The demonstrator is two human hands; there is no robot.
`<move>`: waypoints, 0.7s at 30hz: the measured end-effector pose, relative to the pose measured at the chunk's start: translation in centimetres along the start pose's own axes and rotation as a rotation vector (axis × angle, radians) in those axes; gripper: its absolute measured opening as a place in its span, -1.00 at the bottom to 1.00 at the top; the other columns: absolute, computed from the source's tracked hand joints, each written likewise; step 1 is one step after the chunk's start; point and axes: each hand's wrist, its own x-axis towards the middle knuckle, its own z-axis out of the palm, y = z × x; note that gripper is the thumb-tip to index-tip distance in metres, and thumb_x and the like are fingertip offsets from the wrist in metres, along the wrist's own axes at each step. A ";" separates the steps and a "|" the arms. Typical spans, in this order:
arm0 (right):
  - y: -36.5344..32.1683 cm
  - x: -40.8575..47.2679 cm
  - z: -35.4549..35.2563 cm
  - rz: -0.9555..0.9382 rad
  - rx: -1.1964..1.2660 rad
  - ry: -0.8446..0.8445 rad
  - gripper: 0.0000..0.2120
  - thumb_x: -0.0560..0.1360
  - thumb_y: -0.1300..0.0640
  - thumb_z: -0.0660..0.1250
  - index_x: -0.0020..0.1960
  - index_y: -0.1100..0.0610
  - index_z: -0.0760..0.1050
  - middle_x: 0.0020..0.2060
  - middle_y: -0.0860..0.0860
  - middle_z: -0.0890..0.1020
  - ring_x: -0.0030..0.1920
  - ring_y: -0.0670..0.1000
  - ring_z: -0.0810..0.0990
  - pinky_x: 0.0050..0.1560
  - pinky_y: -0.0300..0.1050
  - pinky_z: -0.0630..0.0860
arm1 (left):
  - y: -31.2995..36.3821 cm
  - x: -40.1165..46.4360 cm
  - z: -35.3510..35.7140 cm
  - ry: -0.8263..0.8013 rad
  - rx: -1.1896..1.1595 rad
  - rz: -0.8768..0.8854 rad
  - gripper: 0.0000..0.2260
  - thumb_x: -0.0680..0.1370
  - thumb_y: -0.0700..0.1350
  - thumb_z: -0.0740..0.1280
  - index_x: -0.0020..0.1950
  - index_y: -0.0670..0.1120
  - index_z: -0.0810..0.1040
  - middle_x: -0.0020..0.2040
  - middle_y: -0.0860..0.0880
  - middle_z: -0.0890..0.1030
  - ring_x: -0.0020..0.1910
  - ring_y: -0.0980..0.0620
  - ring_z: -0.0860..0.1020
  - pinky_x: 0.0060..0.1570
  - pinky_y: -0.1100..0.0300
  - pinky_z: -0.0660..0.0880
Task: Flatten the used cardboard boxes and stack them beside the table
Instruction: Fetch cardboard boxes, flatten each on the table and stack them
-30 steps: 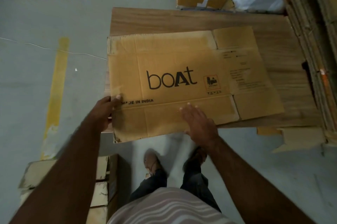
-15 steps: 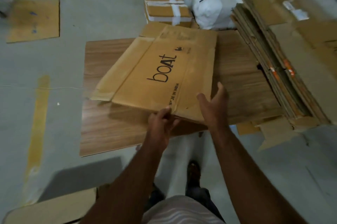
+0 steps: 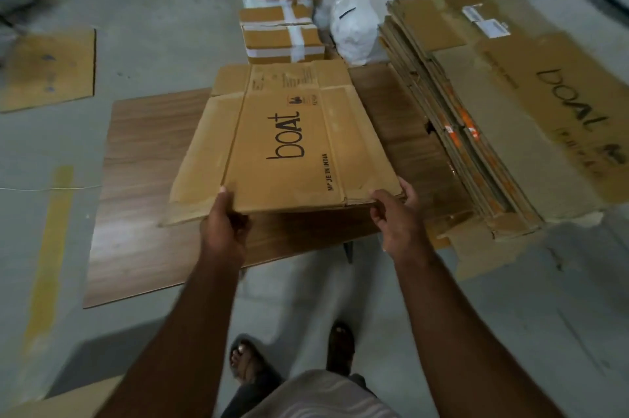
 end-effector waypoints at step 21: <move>-5.6 -3.6 -2.4 0.316 0.149 -0.343 -0.77 0.53 0.31 0.43 0.13 0.11 0.52 0.09 0.12 0.65 0.07 0.11 0.61 -0.05 0.04 0.58 | -5.7 -10.5 3.2 0.021 -0.113 0.137 -0.50 0.53 -0.28 0.46 0.43 -0.32 0.40 0.21 -0.29 0.63 -0.06 -0.09 0.67 -0.31 0.13 0.64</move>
